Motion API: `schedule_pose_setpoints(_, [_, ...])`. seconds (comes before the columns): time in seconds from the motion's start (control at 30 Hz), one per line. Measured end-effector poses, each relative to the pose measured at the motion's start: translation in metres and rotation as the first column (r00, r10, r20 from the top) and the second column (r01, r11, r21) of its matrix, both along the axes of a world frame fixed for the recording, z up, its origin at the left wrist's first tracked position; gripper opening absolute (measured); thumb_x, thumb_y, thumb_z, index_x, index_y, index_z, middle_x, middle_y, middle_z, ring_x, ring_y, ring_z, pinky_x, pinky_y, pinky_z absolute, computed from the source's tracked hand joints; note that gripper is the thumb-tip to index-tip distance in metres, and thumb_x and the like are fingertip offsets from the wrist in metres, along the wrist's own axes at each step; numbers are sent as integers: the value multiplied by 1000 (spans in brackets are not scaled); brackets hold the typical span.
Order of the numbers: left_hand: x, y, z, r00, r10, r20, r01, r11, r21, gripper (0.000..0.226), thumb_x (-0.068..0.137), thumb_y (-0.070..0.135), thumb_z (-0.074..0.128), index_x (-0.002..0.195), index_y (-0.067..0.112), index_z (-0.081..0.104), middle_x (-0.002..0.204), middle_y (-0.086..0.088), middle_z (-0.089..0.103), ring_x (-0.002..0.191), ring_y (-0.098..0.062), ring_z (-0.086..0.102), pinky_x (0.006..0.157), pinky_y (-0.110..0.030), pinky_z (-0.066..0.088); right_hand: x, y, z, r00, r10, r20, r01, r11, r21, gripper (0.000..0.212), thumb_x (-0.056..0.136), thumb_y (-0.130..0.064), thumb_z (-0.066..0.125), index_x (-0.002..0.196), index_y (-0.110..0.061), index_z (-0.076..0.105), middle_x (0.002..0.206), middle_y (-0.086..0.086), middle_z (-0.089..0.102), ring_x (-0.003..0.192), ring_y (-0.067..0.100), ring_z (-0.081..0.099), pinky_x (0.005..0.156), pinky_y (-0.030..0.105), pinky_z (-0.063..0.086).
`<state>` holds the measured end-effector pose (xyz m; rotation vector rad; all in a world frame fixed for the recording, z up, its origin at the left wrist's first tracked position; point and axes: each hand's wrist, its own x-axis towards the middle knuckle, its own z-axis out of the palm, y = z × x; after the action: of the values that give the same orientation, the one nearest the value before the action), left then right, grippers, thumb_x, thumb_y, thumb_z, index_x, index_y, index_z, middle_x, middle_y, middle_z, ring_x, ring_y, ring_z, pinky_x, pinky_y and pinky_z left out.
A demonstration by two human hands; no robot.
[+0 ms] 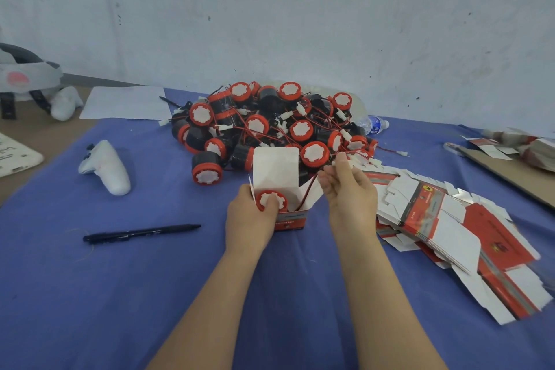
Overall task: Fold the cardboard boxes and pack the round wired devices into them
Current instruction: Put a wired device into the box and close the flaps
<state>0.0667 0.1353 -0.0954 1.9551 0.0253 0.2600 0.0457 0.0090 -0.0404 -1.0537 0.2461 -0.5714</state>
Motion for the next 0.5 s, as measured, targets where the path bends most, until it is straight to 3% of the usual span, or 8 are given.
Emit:
schedule_pose_setpoints(0.07, [0, 0, 0, 1000, -1, -1, 1, 1000, -2, 18, 94, 29, 54, 108, 18, 48, 110, -3, 60, 90, -14, 55, 62, -19, 43, 0, 1, 0, 1000, 15, -4, -15, 1000, -26, 22, 93, -27, 61, 80, -10, 67, 71, 0, 66, 69, 9, 65, 68, 18, 55])
schedule_pose_setpoints(0.13, [0, 0, 0, 1000, -1, -12, 1, 1000, -9, 21, 94, 29, 54, 110, 17, 49, 111, -3, 61, 93, -16, 57, 69, -25, 47, 0, 7, 0, 998, -37, -45, 25, 972, -232, 29, 96, -31, 56, 87, -6, 69, 75, 7, 63, 72, 9, 60, 68, 23, 56])
schedule_pose_setpoints(0.2, [0, 0, 0, 1000, -1, -20, 1, 1000, -7, 24, 94, 29, 54, 113, 15, 50, 112, -5, 61, 94, -18, 58, 68, -26, 46, 0, 13, -1, 990, -131, -51, 85, 846, -527, 41, 99, -34, 47, 87, 2, 62, 74, 19, 57, 66, 10, 50, 65, 38, 50])
schedule_pose_setpoints(0.23, [0, -1, 0, 1000, -1, -19, 1, 1000, -1, 25, 94, 29, 53, 114, 15, 50, 111, -5, 61, 94, -17, 58, 67, -24, 45, 0, 16, -2, 986, -162, -24, 111, 764, -636, 40, 101, -33, 44, 83, 0, 58, 71, 16, 57, 62, 6, 47, 60, 37, 45])
schedule_pose_setpoints(0.27, [0, -1, 0, 1000, 0, -16, 0, 1000, 4, 24, 94, 29, 53, 114, 15, 50, 111, -5, 61, 92, -17, 57, 64, -22, 43, 0, 17, -2, 985, -174, 20, 139, 710, -690, 32, 101, -30, 42, 81, -9, 56, 65, 5, 57, 57, 2, 46, 54, 26, 40])
schedule_pose_setpoints(0.33, [1, -1, -1, 1000, 1, -4, -1, 1000, 10, 19, 93, 28, 53, 108, 17, 48, 109, -5, 61, 89, -16, 57, 60, -20, 42, 0, 20, -1, 989, -137, 50, 134, 721, -679, 6, 101, -24, 43, 103, -29, 47, 64, -8, 62, 57, -3, 53, 54, 9, 40])
schedule_pose_setpoints(0.4, [1, -1, -1, 1000, 0, 0, 0, 1000, 8, 16, 93, 28, 54, 103, 20, 46, 107, -4, 61, 88, -16, 56, 59, -20, 42, 1, 18, -2, 994, -96, 48, 105, 807, -581, 20, 100, -19, 46, 117, -26, 39, 65, -6, 67, 55, 0, 56, 54, 11, 44])
schedule_pose_setpoints(0.5, [2, -1, -1, 1000, 2, -14, -2, 1000, 9, 16, 93, 29, 55, 103, 20, 45, 107, -3, 60, 87, -14, 54, 55, -16, 38, 1, 13, -1, 998, -58, 6, 53, 864, -501, 14, 98, -13, 51, 111, -16, 45, 69, -1, 68, 54, 7, 62, 58, 19, 53])
